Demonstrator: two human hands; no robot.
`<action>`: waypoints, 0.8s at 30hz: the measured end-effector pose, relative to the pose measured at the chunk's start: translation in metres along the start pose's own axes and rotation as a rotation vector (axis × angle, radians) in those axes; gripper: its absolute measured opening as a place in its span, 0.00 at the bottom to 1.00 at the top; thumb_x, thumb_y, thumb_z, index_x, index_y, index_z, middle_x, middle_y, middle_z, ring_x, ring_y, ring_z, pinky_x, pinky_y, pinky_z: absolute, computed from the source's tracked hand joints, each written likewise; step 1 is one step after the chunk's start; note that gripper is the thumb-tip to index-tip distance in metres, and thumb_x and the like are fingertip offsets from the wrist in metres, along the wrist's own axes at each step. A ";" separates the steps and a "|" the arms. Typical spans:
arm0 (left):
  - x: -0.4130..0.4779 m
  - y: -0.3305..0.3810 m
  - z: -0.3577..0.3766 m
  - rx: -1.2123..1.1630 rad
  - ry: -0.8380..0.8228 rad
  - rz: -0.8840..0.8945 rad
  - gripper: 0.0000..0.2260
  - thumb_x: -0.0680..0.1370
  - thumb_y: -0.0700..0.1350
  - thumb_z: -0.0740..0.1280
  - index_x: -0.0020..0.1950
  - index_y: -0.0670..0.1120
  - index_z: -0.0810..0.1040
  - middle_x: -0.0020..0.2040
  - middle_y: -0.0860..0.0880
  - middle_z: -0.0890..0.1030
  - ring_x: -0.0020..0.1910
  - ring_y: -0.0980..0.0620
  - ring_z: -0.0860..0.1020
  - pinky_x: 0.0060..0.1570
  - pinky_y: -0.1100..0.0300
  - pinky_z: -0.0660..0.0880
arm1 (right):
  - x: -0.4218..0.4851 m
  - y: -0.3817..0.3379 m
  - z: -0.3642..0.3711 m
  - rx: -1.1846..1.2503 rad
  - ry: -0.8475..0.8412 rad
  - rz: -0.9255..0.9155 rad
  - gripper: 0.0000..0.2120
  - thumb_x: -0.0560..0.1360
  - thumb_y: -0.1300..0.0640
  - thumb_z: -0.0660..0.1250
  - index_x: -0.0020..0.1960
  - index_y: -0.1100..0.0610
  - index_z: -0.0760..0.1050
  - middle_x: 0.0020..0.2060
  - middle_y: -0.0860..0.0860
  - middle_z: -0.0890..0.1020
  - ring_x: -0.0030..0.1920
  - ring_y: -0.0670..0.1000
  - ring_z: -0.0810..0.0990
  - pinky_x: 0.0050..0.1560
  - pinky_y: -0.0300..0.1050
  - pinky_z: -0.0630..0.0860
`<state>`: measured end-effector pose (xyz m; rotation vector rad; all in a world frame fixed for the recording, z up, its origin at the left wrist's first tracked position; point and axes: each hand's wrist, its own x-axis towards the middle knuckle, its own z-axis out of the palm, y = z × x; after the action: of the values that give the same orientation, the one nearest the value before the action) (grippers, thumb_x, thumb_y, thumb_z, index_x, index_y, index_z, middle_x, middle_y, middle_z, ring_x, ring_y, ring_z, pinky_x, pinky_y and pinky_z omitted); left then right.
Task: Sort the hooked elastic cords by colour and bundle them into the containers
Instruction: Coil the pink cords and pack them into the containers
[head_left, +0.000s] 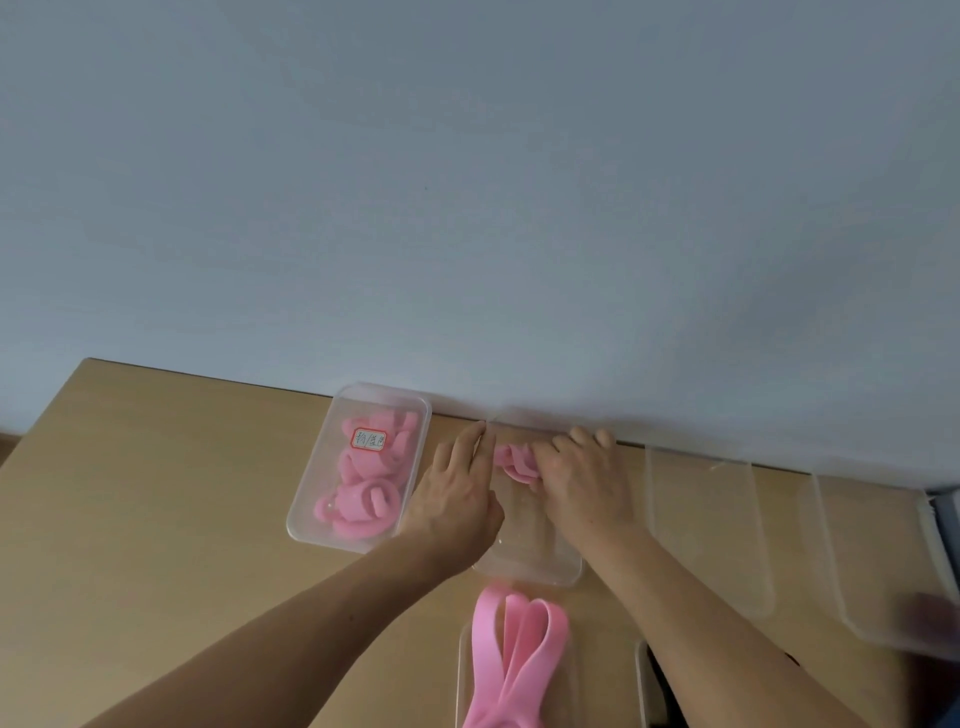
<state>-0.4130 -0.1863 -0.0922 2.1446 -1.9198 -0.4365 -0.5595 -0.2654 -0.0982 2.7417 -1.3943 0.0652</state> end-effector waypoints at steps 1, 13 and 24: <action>0.000 -0.001 0.001 0.005 -0.002 0.001 0.32 0.70 0.40 0.66 0.74 0.37 0.66 0.71 0.40 0.70 0.67 0.40 0.70 0.66 0.52 0.69 | -0.003 0.000 0.000 0.003 0.003 -0.003 0.12 0.60 0.51 0.80 0.36 0.51 0.78 0.30 0.47 0.80 0.38 0.54 0.78 0.41 0.48 0.59; -0.014 0.000 -0.022 -0.074 -0.032 0.099 0.25 0.76 0.44 0.62 0.74 0.48 0.67 0.76 0.46 0.61 0.73 0.45 0.59 0.72 0.54 0.57 | -0.035 -0.009 -0.018 -0.002 -0.081 0.045 0.20 0.69 0.47 0.67 0.59 0.51 0.78 0.49 0.47 0.80 0.53 0.54 0.76 0.49 0.52 0.70; -0.062 0.003 -0.059 -0.274 -0.124 0.215 0.16 0.79 0.45 0.61 0.67 0.48 0.75 0.63 0.52 0.76 0.60 0.53 0.75 0.57 0.59 0.72 | -0.110 -0.046 -0.066 0.442 0.118 0.279 0.10 0.76 0.51 0.61 0.49 0.51 0.81 0.45 0.43 0.80 0.48 0.49 0.77 0.50 0.43 0.73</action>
<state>-0.4000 -0.1267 -0.0317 1.7567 -1.9948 -0.7546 -0.5876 -0.1446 -0.0415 2.7727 -1.9115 0.6071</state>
